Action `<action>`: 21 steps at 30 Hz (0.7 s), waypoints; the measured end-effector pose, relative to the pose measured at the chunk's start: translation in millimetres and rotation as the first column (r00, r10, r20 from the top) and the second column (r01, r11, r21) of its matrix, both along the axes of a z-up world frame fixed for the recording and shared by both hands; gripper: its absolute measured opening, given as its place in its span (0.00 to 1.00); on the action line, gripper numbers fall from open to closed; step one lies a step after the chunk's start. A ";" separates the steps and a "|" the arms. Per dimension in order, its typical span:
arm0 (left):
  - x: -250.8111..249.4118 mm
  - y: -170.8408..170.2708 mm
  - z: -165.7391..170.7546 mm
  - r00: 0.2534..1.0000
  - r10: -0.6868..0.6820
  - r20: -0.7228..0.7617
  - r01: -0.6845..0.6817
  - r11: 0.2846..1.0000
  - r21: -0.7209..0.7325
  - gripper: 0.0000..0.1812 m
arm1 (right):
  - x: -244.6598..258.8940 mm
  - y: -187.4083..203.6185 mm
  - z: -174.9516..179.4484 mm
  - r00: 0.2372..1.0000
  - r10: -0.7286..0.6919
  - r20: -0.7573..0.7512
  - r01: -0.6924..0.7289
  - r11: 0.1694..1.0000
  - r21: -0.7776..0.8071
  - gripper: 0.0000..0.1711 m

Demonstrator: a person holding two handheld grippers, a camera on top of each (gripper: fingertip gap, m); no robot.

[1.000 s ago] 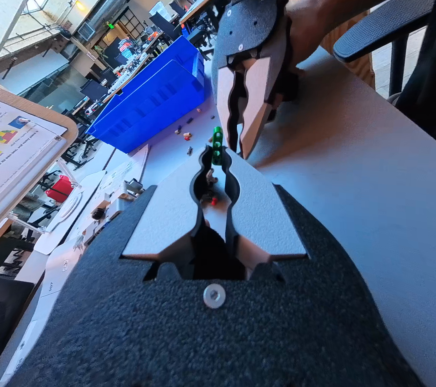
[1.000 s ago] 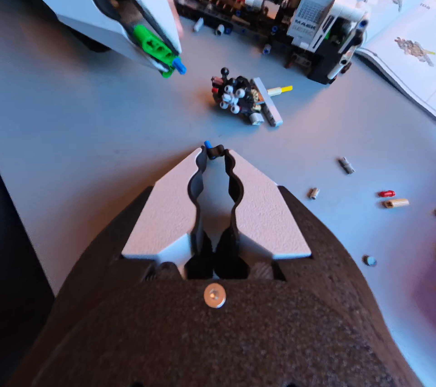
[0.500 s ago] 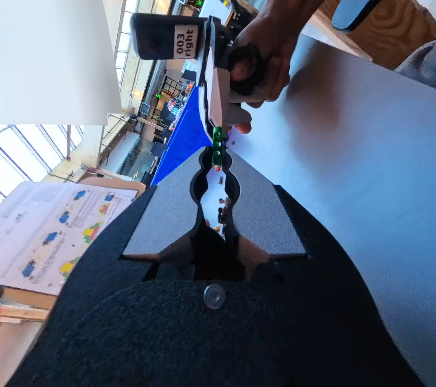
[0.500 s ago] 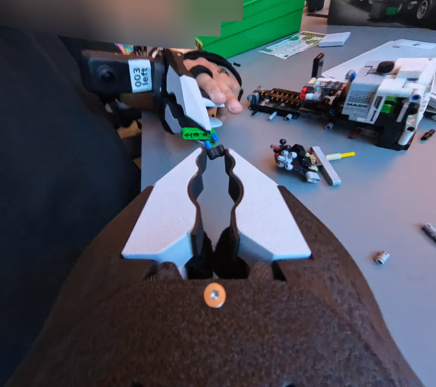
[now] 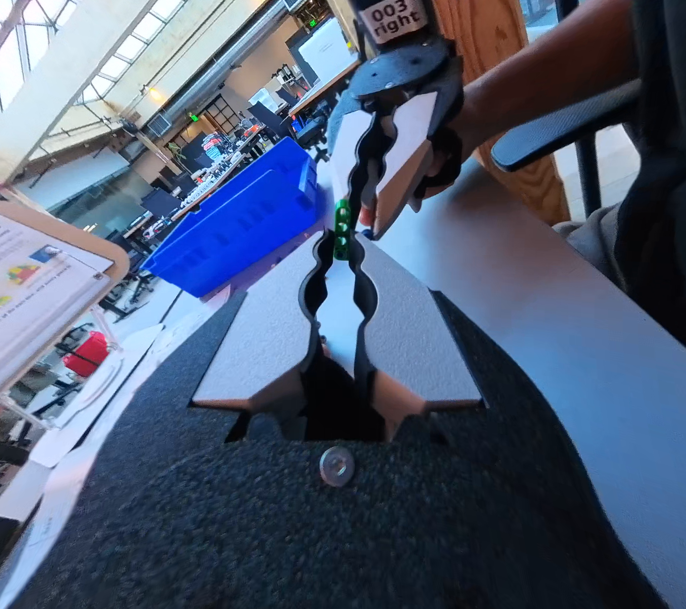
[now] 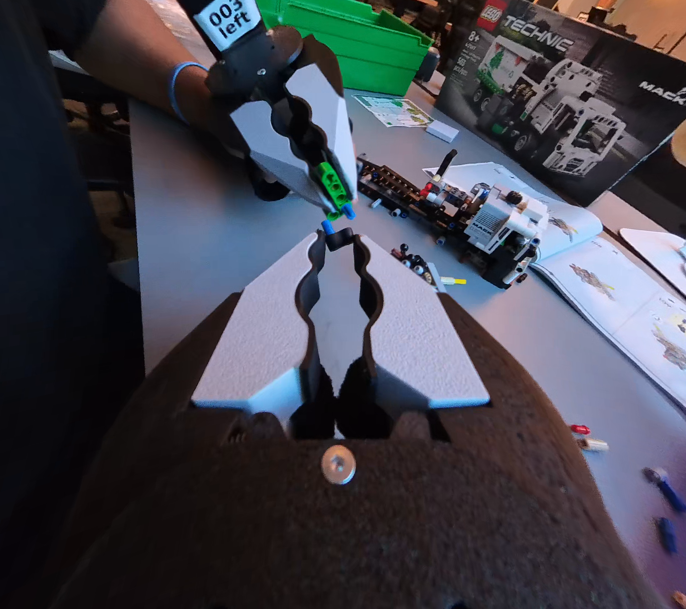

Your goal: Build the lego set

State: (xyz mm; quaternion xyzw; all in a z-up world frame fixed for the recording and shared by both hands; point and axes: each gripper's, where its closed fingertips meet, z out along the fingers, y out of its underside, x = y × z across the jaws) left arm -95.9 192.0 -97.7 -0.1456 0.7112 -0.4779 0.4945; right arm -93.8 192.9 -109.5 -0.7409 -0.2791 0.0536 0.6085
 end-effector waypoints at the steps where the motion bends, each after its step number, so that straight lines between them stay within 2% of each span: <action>1: 0.5 1.9 0.9 1.000 -0.002 -0.010 0.001 1.000 -0.022 0.03 | 1.0 0.5 1.2 1.000 -0.015 0.004 0.015 1.000 0.007 0.08; 4: 1.6 6.8 6.7 0.998 -0.025 -0.057 0.017 0.990 -0.140 0.03 | 10.2 4.7 1.3 0.994 -0.090 0.054 0.089 0.996 0.015 0.08; 7: 2.4 10.1 8.1 0.994 -0.045 -0.099 0.024 0.979 -0.200 0.03 | 14.1 9.3 4.6 0.969 -0.160 0.187 0.151 0.987 0.062 0.08; 10: 2.2 10.1 8.2 0.993 -0.055 -0.109 0.031 0.977 -0.212 0.03 | 9.9 12.9 5.5 0.944 -0.172 0.283 0.160 0.985 0.065 0.08; 16: 3.1 10.5 7.5 0.991 -0.057 -0.118 0.030 0.976 -0.215 0.03 | 5.5 12.3 12.3 0.946 -0.150 0.289 0.134 0.988 0.074 0.08; 21: 4.1 7.9 3.3 0.990 -0.049 -0.129 0.025 0.983 -0.181 0.03 | 5.8 11.7 6.3 0.923 -0.151 0.355 0.138 0.989 0.061 0.08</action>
